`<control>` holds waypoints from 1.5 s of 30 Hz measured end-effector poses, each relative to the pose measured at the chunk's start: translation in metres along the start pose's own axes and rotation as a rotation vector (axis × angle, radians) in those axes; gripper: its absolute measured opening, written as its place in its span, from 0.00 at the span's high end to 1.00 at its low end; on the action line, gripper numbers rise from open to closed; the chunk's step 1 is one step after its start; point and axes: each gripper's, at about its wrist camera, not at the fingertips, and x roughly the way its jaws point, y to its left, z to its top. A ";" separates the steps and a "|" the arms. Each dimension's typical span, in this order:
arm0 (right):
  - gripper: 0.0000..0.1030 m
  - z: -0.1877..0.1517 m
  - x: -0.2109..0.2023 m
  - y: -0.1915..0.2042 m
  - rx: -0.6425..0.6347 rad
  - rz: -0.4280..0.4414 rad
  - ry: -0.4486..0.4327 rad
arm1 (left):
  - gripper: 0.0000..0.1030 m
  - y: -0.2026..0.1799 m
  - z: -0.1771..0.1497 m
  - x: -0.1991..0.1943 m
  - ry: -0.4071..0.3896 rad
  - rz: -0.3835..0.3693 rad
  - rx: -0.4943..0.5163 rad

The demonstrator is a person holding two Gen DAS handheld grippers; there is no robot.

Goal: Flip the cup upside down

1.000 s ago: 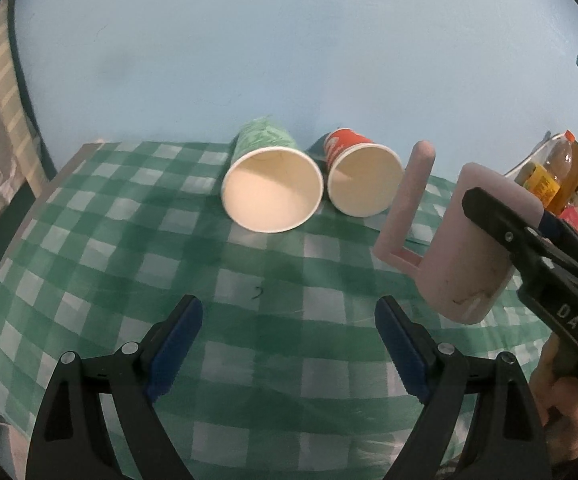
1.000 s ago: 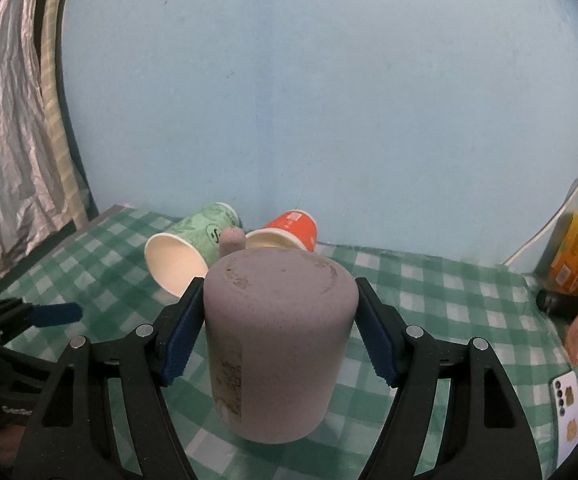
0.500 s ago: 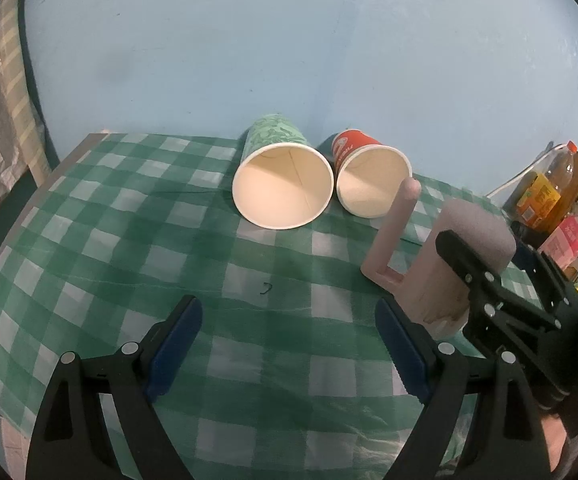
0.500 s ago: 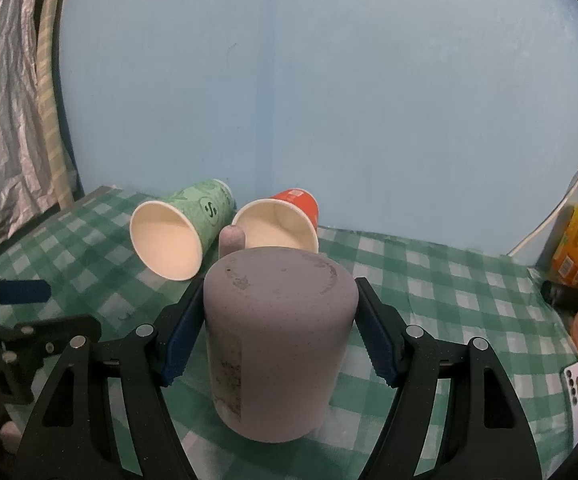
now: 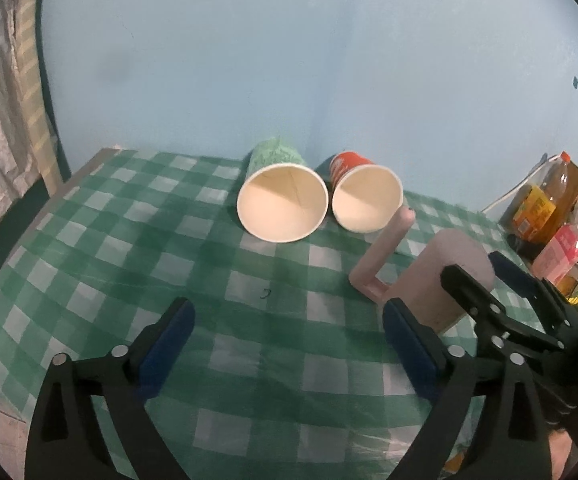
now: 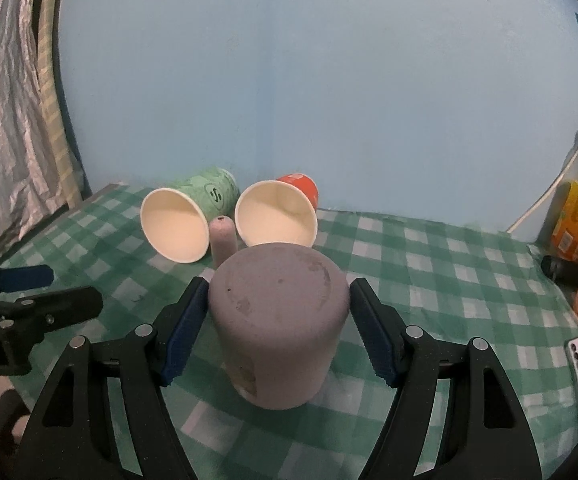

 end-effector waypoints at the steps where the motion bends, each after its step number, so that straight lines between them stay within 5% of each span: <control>1: 0.22 0.000 -0.004 0.000 0.004 0.000 -0.009 | 0.02 -0.001 0.000 -0.002 -0.009 -0.003 0.001; 12: 0.12 -0.005 -0.061 -0.023 0.053 -0.026 -0.112 | 0.01 -0.017 -0.007 -0.048 -0.164 -0.034 0.023; 18: 0.12 -0.008 -0.081 -0.027 0.030 -0.073 -0.127 | 0.00 -0.029 -0.012 -0.067 -0.287 0.016 0.063; 29: 0.12 -0.011 -0.091 -0.030 0.060 -0.068 -0.122 | 0.00 -0.049 -0.021 -0.075 -0.306 0.046 0.145; 45: 0.10 -0.014 -0.087 -0.028 0.083 -0.064 -0.083 | 0.00 -0.051 -0.023 -0.083 -0.297 0.085 0.137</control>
